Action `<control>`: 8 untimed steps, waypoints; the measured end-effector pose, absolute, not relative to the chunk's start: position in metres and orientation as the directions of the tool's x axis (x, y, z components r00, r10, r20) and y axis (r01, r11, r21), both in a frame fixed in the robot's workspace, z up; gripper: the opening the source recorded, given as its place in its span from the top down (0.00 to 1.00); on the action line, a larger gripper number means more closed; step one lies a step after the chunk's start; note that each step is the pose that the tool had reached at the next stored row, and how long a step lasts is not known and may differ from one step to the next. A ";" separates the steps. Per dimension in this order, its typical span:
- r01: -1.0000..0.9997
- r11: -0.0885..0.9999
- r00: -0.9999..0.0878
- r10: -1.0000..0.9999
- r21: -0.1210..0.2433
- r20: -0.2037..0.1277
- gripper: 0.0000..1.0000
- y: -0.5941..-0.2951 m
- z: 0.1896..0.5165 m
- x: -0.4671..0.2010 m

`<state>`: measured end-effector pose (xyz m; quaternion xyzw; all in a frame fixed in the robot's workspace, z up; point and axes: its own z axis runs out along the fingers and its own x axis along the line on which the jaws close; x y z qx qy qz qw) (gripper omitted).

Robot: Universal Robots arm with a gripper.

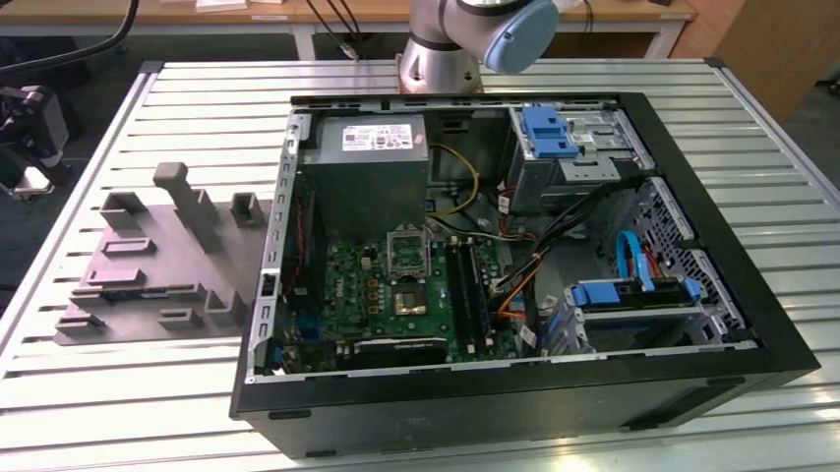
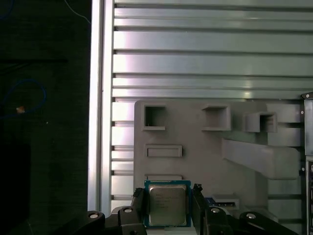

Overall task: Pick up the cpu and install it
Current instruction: 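Pick up the cpu and move it towards the insertion slot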

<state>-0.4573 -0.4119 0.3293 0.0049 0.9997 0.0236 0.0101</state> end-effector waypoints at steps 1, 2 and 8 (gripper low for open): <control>0.009 0.999 -1.000 0.010 0.047 -0.020 0.53 -0.412 0.330 -0.457; 0.009 0.999 -1.000 0.010 0.047 -0.020 0.53 -0.412 0.330 -0.457; 0.009 0.999 -1.000 0.010 0.047 -0.020 0.53 -0.412 0.333 -0.457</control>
